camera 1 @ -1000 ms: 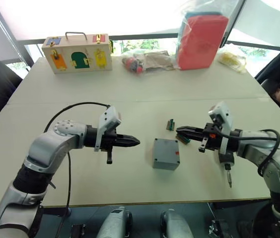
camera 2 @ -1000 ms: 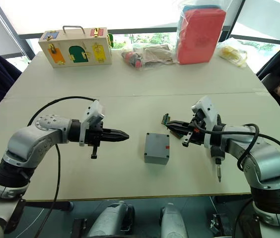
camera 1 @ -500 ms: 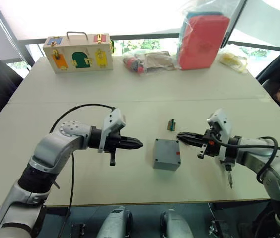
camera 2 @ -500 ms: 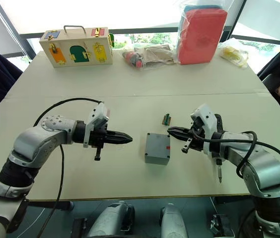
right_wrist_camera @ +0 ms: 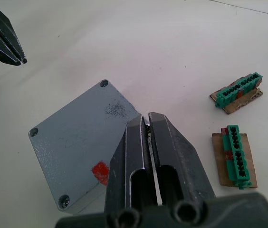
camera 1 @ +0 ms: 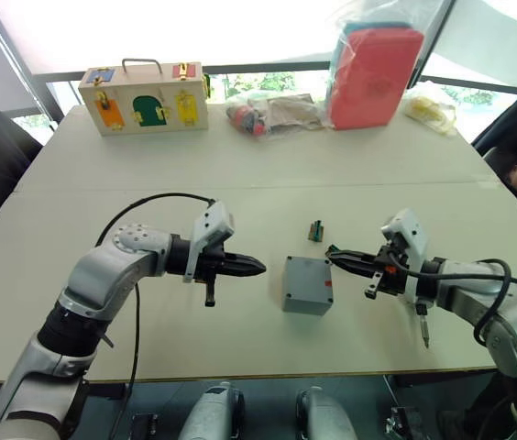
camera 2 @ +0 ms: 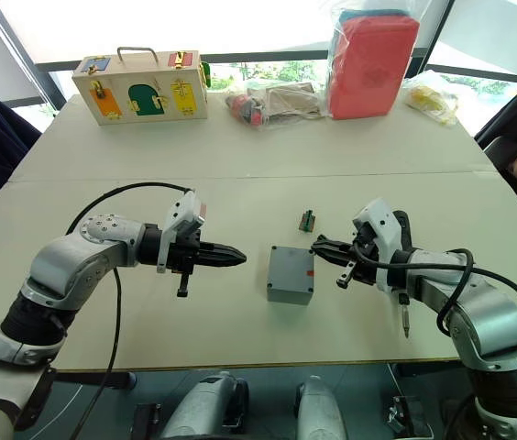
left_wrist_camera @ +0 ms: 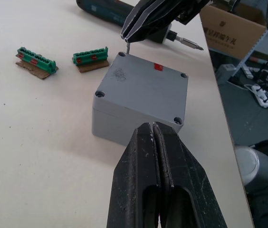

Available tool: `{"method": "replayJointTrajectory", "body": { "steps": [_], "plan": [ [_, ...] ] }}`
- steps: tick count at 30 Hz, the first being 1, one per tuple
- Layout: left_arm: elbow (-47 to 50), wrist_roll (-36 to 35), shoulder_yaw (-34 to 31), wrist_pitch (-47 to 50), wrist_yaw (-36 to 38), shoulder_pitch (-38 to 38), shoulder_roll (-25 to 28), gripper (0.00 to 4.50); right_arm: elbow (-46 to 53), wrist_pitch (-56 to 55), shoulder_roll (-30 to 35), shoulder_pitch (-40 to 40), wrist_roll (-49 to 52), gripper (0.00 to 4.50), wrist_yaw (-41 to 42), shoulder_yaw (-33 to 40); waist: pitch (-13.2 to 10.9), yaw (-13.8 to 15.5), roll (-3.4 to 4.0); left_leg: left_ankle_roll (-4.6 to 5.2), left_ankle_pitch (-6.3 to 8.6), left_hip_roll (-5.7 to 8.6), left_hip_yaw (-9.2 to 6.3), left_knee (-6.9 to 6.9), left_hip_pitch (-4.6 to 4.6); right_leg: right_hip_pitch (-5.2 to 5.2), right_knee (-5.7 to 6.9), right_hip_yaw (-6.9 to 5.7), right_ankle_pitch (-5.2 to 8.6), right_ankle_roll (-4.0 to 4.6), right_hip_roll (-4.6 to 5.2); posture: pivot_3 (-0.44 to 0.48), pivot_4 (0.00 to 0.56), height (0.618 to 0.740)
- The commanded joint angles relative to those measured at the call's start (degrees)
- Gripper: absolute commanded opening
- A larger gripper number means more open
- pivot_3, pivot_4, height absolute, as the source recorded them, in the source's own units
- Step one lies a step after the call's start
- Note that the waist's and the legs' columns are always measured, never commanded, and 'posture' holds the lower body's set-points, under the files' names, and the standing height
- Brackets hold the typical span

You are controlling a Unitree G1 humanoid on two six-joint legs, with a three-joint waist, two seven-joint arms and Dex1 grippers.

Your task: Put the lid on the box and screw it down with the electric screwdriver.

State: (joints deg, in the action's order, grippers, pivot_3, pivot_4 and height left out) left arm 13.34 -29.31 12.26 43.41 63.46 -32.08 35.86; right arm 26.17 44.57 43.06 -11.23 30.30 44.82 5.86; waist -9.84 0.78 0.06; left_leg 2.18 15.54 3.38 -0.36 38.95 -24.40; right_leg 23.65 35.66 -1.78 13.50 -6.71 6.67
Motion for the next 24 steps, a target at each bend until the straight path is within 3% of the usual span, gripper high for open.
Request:
{"method": "replayJointTrajectory", "body": {
  "steps": [1, 24],
  "plan": [
    [0.7, -0.2, -0.3, -0.7, 0.1, -0.9, -0.2, 0.0, 1.8, -0.1, -0.1, -1.4, 1.9, 0.05, -0.4, 1.8, 0.0, 0.0, 0.0, 0.0, 0.0, 0.0, 0.0, 0.0, 0.0, 0.0, 0.0, 0.0, 0.0, 0.0, 0.0, 0.0, 0.15, 0.74],
    [0.6, 0.1, -0.4, -0.8, -0.1, -0.6, -0.3, 0.0, -1.4, -3.0, -0.4, -1.0, 0.2, 0.05, -1.1, -1.3, 0.0, 0.0, 0.0, 0.0, 0.0, 0.0, 0.0, 0.01, 0.0, -0.01, 0.0, 0.0, 0.0, 0.0, 0.0, 0.0, 0.15, 0.74]
  ]
}}
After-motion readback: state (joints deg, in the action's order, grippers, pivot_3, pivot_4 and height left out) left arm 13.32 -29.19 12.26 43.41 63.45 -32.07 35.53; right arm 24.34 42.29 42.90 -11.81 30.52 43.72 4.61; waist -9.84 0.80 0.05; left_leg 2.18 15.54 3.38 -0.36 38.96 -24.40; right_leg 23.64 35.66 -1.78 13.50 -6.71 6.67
